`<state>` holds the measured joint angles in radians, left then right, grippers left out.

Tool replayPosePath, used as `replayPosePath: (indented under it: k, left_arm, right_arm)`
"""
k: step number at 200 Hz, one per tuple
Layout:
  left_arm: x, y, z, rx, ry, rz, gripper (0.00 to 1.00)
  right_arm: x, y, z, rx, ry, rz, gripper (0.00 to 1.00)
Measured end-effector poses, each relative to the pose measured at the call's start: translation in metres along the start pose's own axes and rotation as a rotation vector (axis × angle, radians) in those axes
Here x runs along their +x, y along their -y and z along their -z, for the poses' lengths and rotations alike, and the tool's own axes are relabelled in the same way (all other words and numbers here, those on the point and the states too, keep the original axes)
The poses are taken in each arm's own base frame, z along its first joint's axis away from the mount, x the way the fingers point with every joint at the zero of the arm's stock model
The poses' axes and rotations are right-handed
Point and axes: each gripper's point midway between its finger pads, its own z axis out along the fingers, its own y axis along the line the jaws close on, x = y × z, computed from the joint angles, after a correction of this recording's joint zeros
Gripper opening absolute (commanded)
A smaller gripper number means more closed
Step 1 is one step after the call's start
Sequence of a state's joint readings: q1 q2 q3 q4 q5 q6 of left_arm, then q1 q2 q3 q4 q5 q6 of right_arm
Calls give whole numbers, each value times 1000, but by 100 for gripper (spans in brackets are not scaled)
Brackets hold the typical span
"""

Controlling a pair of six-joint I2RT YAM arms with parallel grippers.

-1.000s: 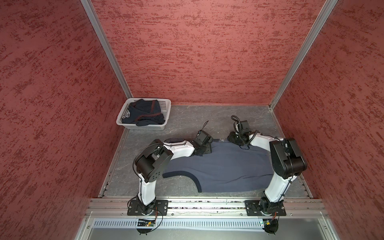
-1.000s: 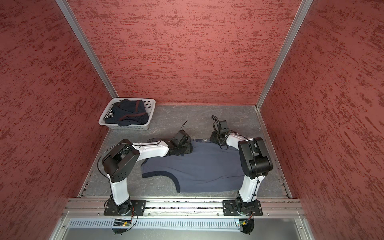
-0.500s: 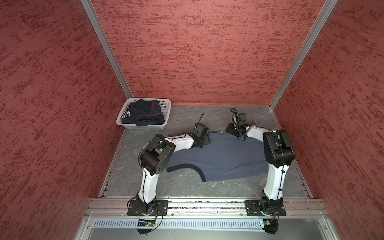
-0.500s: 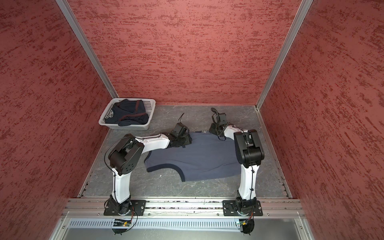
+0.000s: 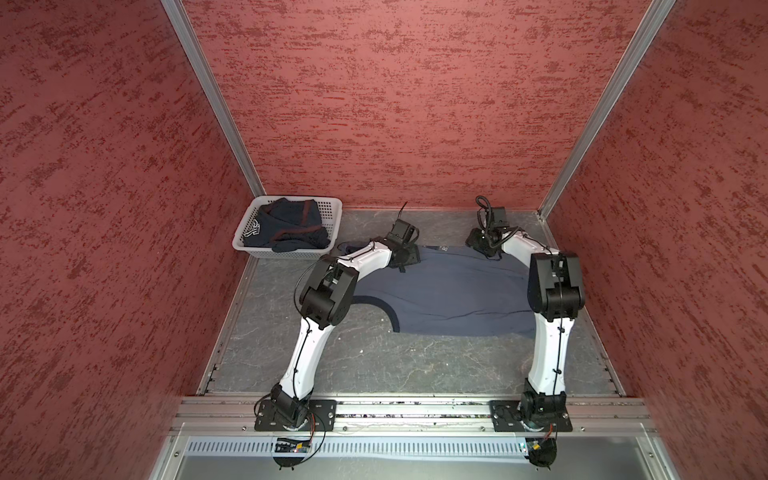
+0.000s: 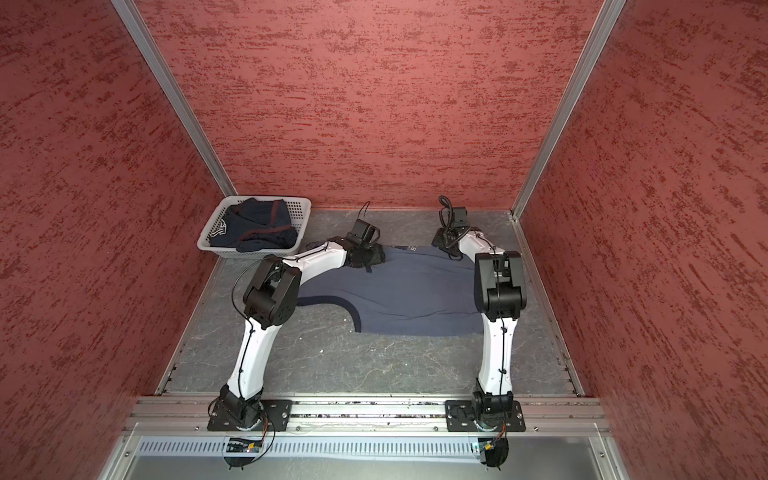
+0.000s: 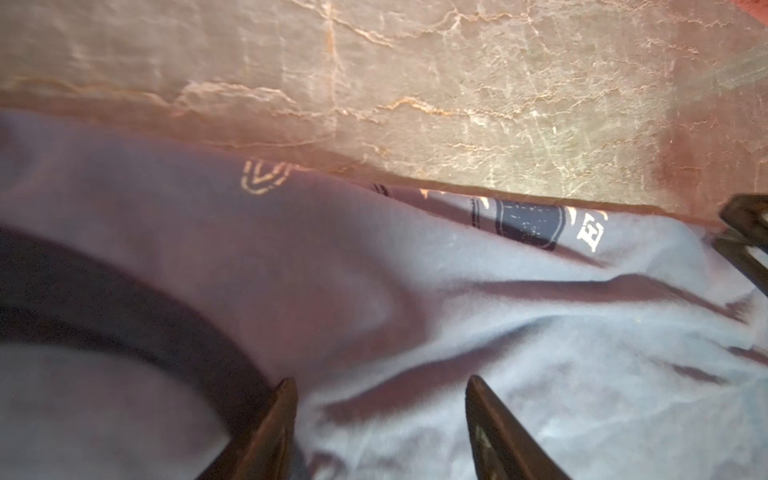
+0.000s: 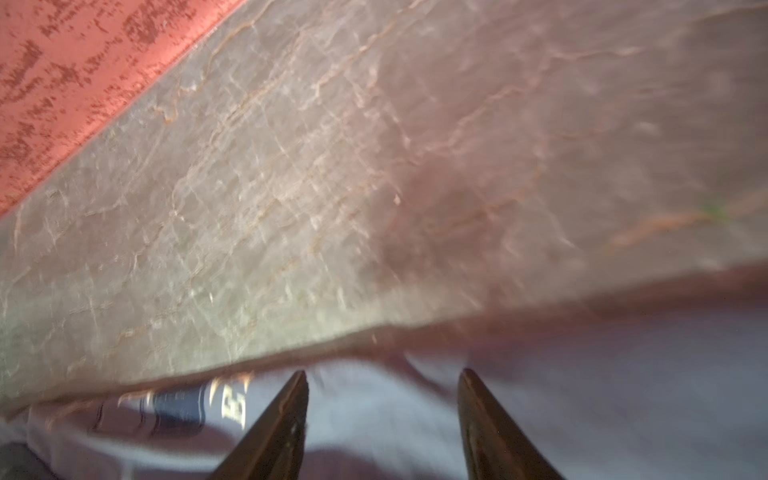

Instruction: Fold and stack the tank tops

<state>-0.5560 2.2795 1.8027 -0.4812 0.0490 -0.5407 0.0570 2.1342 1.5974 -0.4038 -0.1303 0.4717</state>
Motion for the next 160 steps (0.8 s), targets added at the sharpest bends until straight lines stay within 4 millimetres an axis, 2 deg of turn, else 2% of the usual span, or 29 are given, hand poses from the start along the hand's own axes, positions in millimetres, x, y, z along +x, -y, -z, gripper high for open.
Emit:
replayPosePath:
  k: [14, 25, 50, 67, 86, 103, 126, 145, 160]
  left_arm:
    - [0, 7, 14, -7, -21, -23, 67]
    - [8, 11, 33, -5, -29, -40, 68]
    - [51, 6, 98, 0, -55, -58, 68]
    - [78, -1, 132, 12, -56, -48, 67]
    - [116, -21, 151, 14, -71, -8, 65]
    - [152, -43, 150, -16, -104, 40, 63]
    - [198, -61, 143, -55, -159, 86, 61]
    - [223, -64, 136, -54, -183, 114, 59]
    - [229, -63, 131, -44, -180, 140, 57]
  right_arm:
    - [3, -2, 28, -7, 19, 6, 64]
    - [13, -1, 63, -20, 42, 10, 65]
    - [38, 1, 147, -63, 136, 9, 65]
    - [58, 11, 180, -73, 180, -3, 65]
    - [93, 34, 187, -49, 155, -42, 64]
    - [138, 65, 180, 8, 77, -99, 64]
    - [182, 101, 177, 72, 12, -200, 63]
    - [199, 120, 179, 96, 1, -285, 62]
    - [205, 130, 182, 110, 11, -341, 62]
